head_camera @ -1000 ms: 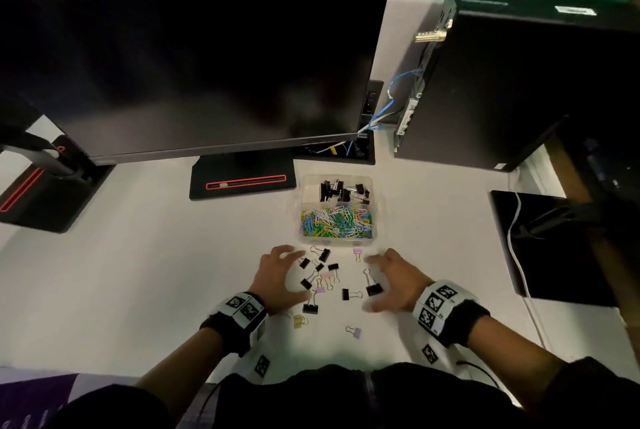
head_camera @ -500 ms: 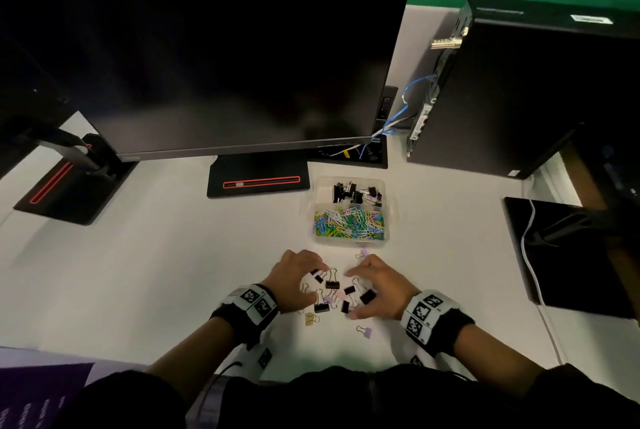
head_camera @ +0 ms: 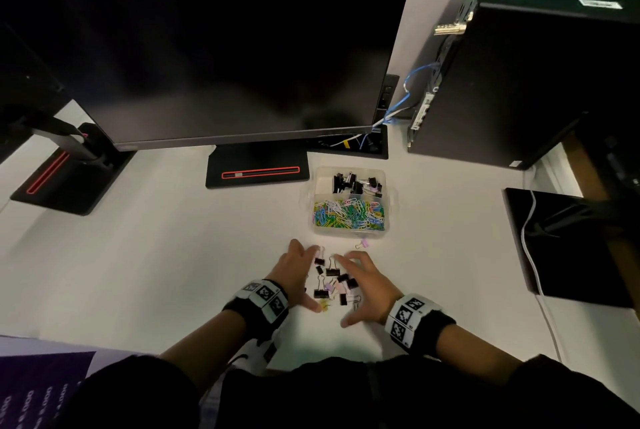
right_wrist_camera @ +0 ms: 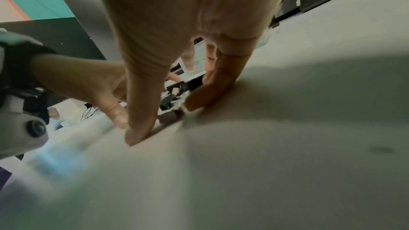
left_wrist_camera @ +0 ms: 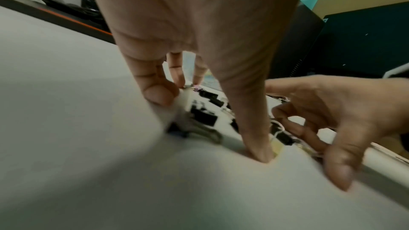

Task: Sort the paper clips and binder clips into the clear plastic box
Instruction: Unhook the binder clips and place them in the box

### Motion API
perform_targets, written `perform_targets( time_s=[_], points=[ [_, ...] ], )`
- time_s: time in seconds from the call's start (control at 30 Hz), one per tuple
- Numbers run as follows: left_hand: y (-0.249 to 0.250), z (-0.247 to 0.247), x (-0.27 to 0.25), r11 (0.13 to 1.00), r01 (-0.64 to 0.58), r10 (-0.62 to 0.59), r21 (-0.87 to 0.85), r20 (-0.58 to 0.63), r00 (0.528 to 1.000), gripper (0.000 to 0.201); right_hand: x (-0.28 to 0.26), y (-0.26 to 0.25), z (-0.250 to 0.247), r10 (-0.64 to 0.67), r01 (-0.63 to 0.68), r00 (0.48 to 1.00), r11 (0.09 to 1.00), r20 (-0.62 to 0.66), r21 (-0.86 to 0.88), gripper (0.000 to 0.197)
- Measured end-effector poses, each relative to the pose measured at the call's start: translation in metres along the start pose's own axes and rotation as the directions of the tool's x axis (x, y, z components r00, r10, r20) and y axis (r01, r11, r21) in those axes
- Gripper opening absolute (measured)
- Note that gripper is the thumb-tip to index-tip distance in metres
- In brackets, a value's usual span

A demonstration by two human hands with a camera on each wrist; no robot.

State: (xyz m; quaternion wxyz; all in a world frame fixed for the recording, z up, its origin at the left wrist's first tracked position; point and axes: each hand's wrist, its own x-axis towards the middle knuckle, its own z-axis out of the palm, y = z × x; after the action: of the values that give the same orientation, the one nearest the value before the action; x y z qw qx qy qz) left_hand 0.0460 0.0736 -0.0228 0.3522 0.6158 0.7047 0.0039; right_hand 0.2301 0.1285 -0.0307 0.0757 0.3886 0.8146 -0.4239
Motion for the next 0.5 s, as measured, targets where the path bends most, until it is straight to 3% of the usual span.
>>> perform_targets(
  time_s=[0.13, 0.3, 0.4, 0.5],
  points=[
    [0.016, 0.004, 0.01, 0.998, -0.015, 0.013, -0.063, -0.04, 0.999, 0.075, 0.018, -0.014, 0.005, -0.007, 0.01, 0.998, 0.998, -0.057, 0.059, 0.089],
    [0.014, 0.008, 0.012, 1.0, -0.011, 0.01, -0.018, -0.06, 0.998, 0.053, 0.026, -0.017, -0.001, 0.003, -0.003, 0.999, 1.0, -0.037, 0.01, 0.057],
    [0.015, 0.011, 0.012, 0.998, -0.014, 0.019, 0.061, -0.081, 0.997, 0.043, 0.028, -0.016, -0.004, 0.019, -0.02, 0.998, 1.0, -0.064, -0.02, 0.031],
    [0.015, 0.01, 0.011, 0.97, -0.023, 0.049, 0.244, -0.1, 0.994, 0.034, 0.029, -0.016, -0.011, 0.043, -0.045, 0.996, 0.999, -0.078, -0.022, 0.011]
  ],
)
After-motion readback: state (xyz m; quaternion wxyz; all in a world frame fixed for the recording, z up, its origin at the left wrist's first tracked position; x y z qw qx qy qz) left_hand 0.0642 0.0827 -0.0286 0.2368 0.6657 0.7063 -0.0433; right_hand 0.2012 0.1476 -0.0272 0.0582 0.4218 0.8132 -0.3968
